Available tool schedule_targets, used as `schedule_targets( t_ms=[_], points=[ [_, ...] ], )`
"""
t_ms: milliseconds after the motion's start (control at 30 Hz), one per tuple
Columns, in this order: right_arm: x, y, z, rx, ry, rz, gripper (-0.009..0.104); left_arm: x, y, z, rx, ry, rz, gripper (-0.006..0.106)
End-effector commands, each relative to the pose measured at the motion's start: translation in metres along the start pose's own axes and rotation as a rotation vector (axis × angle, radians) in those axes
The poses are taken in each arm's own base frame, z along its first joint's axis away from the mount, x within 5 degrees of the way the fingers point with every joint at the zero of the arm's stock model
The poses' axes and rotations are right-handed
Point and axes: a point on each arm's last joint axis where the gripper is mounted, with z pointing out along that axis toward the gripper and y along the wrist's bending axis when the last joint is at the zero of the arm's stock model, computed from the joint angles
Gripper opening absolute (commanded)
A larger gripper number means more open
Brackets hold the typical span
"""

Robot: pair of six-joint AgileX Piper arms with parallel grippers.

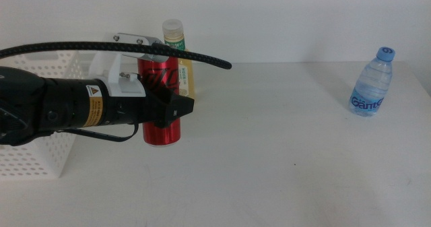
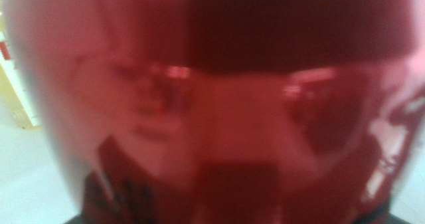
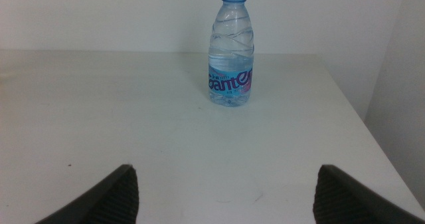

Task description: Use arms to grab the bottles and put them into the dustbin to the left of the table.

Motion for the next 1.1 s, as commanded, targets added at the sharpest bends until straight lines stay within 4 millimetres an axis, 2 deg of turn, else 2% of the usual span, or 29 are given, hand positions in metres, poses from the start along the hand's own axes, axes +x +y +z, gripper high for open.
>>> schedule_targets(
  t_ms=[0,267,467,633,867,1067],
  points=[
    [-0.011,0.0,-0.003,0.003,-0.113,-0.015,0.075,-0.019,-0.007,-0.013,-0.006,-0.068,0.04,-0.005],
    [-0.011,0.0,-0.003,0.003,-0.113,-0.015,0.075,-0.022,-0.004,-0.012,-0.021,-0.289,0.051,-0.005],
    [-0.011,0.0,-0.003,0.003,-0.113,-0.015,0.075,-0.017,0.008,-0.016,-0.198,-0.309,0.036,-0.005],
    [-0.011,0.0,-0.003,0.003,-0.113,-0.015,0.075,-0.029,0.005,-0.027,-0.317,-0.331,0.024,-0.005],
    [-0.011,0.0,-0.003,0.003,-0.113,-0.015,0.075,-0.055,0.007,-0.054,-0.538,-0.123,0.047,-0.005],
    [-0.011,0.0,-0.003,0.003,-0.113,-0.015,0.075,-0.071,0.034,-0.086,-0.58,-0.039,-0.022,-0.005]
  ],
)
